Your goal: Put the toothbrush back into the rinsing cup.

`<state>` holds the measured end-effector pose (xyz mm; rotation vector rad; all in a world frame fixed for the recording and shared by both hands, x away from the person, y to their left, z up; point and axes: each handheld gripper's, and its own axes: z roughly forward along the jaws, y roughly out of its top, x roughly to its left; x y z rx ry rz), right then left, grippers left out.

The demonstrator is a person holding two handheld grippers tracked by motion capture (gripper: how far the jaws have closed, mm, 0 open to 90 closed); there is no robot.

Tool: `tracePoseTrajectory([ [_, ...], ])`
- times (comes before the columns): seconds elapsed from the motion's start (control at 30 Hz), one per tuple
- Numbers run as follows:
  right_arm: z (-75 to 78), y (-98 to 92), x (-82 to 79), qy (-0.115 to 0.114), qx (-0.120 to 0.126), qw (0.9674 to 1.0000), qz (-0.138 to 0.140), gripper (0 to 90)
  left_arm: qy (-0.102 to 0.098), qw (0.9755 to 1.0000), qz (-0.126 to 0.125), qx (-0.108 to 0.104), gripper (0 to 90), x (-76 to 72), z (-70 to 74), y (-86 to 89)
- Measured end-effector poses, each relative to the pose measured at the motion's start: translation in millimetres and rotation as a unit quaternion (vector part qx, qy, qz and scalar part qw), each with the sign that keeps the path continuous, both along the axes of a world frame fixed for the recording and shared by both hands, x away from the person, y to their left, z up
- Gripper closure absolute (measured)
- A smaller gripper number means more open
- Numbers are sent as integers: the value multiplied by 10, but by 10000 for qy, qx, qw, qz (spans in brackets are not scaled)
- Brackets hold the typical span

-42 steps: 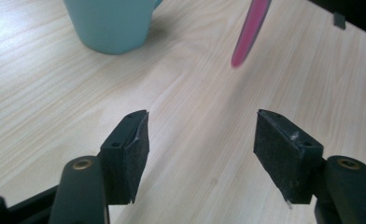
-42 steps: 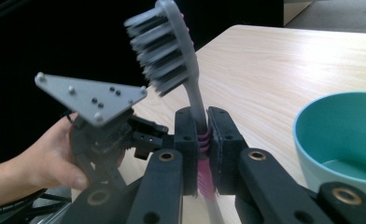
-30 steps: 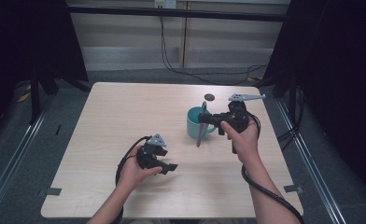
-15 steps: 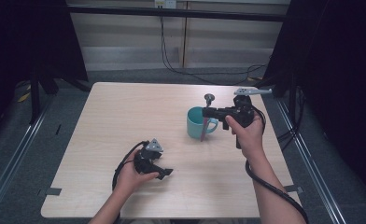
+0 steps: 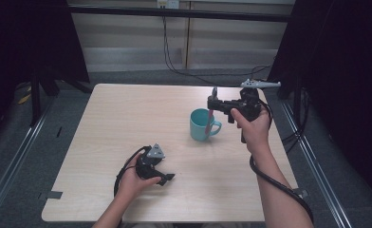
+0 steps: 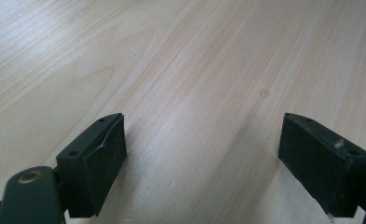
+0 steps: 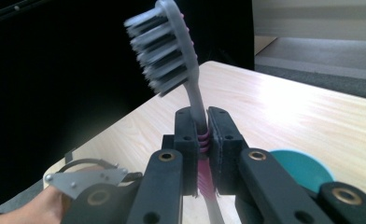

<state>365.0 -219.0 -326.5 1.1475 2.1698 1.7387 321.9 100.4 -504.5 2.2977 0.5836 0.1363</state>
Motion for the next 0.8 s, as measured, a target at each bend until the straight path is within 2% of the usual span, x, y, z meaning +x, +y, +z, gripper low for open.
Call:
tracePoseTrajectory([
  [0.1, 17, 1, 21, -27, 17, 10000, -54, 835, -73, 10000, -50, -22, 151, -4, -12, 14],
  [0.23, 34, 1, 49, -88, -6, 9999, -132, 835, -41, 9999, 4, -150, 149, -4, -26, 29],
  [0.43, 44, 4, 89, -185, 55, 9995, -238, 835, -161, 9996, -63, -231, 141, -19, -52, 40],
  [0.8, 68, 5, 156, -249, -36, 9992, -312, 835, -283, 9994, -145, -98, 134, -37, -55, 21],
])
